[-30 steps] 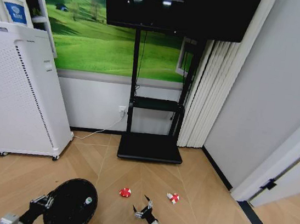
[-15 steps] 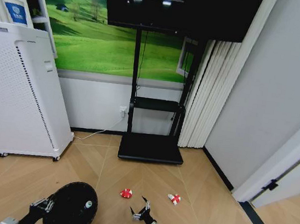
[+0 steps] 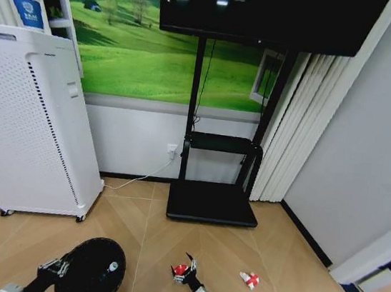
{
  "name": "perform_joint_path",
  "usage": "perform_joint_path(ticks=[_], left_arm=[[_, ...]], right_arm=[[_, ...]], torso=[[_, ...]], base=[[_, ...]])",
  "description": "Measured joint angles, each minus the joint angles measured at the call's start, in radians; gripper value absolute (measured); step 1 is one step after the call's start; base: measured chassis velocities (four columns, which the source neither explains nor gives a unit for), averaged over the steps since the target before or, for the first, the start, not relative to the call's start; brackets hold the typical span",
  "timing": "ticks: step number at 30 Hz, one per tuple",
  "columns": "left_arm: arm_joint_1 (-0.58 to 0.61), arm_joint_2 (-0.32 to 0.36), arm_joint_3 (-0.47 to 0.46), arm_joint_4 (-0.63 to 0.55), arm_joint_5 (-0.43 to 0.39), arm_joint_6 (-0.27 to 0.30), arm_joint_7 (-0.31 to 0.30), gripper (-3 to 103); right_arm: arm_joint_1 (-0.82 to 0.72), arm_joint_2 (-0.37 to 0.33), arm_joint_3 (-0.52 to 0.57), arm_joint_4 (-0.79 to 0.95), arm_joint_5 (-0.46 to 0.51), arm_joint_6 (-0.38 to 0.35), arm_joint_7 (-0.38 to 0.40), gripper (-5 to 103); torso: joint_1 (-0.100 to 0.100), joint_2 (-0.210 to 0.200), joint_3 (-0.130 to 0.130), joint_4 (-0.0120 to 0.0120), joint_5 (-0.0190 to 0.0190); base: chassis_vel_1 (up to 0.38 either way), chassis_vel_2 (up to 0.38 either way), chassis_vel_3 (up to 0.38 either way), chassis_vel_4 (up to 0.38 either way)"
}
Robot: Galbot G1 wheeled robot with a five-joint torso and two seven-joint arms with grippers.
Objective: Pick up the trash bin and place the garbage on the floor into it.
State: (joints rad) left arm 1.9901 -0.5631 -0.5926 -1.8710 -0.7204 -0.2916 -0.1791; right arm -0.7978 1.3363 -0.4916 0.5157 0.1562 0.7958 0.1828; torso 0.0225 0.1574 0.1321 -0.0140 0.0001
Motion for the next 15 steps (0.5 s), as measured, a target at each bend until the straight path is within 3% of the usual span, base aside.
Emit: perform_joint_path(ticks=[7,15], left_arm=[[-0.001,-0.002,0.001,0.007,0.000,-0.004,0.004,6],[0.014,-0.009,-0.003,0.033,-0.003,-0.008,0.001,6]], right_arm=[[-0.040,-0.030,0.003,0.015,-0.067,0.001,0.032,100],[-0.009,0.005,-0.036,-0.033,-0.095,-0.017,0.065,100]], torso=[[0.000,0.000,0.000,-0.0002,0.0001],[0.000,0.000,0.000,0.0001,-0.0002]], base=[[0.001,-0.098,0.004,0.079],[0.000,0.000,0.000,0.000]])
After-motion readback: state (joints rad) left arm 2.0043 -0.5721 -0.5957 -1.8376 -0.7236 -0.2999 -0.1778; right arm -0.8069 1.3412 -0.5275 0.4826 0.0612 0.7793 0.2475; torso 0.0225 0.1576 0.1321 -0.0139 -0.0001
